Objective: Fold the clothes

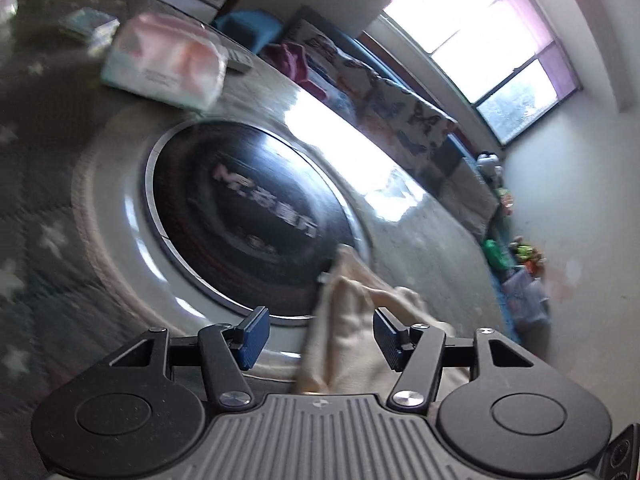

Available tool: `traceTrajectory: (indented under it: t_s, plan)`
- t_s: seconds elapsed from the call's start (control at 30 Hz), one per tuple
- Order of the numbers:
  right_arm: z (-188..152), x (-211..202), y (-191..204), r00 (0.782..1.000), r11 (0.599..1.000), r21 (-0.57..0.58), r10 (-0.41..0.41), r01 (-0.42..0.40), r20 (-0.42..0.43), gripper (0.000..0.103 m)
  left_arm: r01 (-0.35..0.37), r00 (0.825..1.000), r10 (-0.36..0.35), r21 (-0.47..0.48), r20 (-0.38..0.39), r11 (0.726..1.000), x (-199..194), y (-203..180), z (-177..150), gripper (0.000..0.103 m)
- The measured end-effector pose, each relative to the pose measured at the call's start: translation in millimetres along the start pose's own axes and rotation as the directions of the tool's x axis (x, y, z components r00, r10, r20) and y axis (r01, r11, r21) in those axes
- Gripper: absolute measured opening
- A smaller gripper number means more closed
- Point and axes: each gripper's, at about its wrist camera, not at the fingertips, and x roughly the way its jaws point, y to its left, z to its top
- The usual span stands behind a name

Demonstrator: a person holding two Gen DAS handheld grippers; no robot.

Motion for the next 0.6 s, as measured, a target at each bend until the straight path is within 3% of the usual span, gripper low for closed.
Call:
traceTrajectory:
  t_s: [0.07, 0.2, 0.3, 0.6]
  plan:
    - [0.2, 6.2, 4.7, 1.0, 1.0, -0.029, -0.01, 0.01, 0.002, 0.026, -0.006, 1.0, 0.005, -0.011, -0.005, 1.0, -0.8, 3.9, -0.2, 0.061]
    - [1.1, 18.0, 10.5, 0.999, 0.998, -0.054, -0.033, 0.032, -0.018, 0.026, -0.002, 1.0, 0.002, -0.024, -0.015, 1.0, 0.8, 4.3, -1.3, 0.061]
    - [0.5, 18.8, 11.7, 0.998, 0.997, -0.055, -0.054, 0.053, -0.016, 0.016, 0.01, 0.999, -0.011, -0.019, -0.03, 1.0, 4.9, 1.3, -5.8, 0.061]
    - [6.4, -13.1, -22.9, 0.998, 0.989, 0.145, 0.004, -0.013, 0.064, 0.008, 0.089, 0.992, -0.097, -0.103, -0.08, 0.991, 22.5, -7.2, -11.3, 0.061]
